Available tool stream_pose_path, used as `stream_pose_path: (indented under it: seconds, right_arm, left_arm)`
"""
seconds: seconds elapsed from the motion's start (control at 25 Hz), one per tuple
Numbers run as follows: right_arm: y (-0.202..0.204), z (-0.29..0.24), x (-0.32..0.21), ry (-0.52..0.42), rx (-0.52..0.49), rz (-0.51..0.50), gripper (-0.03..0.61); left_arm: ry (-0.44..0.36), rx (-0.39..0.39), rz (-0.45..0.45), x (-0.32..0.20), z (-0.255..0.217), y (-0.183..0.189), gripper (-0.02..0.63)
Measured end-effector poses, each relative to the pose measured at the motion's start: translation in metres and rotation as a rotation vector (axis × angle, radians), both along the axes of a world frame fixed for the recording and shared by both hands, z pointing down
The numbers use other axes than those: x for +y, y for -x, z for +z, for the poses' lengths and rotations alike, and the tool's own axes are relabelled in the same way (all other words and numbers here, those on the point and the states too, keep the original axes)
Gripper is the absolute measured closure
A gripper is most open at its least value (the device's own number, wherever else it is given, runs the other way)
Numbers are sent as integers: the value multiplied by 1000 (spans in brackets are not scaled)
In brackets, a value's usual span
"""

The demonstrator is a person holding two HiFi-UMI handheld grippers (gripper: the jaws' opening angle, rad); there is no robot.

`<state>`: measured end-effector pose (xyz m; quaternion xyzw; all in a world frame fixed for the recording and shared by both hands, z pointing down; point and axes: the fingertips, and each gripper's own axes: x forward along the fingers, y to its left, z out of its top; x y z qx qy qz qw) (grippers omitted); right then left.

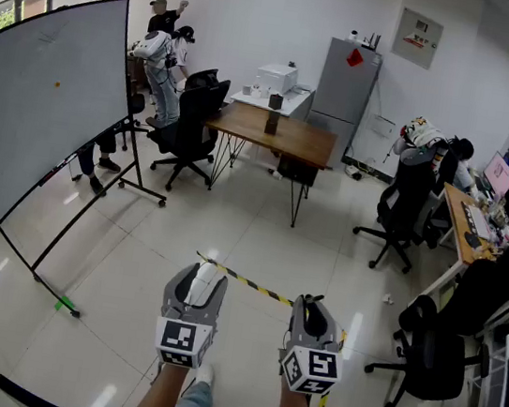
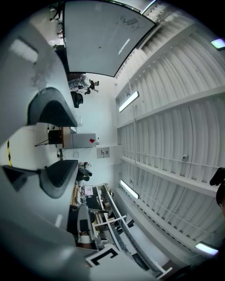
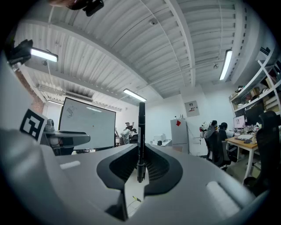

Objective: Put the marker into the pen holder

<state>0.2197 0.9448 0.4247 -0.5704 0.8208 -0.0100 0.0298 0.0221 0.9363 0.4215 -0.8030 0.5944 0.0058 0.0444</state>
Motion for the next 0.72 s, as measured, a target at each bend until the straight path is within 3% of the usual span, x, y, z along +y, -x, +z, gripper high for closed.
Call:
stream_pose_path:
  seconds: [0.24,0.48,0.72]
  right_arm:
    - [41,-18,-94,-32,-41,-55,532]
    - [101,-38,-185,-57,-25,-106,532]
    - [133,-33,-242,-54,-11,-123,532]
  left_arm:
    - [-5,4,29,-96,-8,15,373]
    - [-8,6,10,-187,-22,66,373]
    - [19,24,9,-250,-12,94,373]
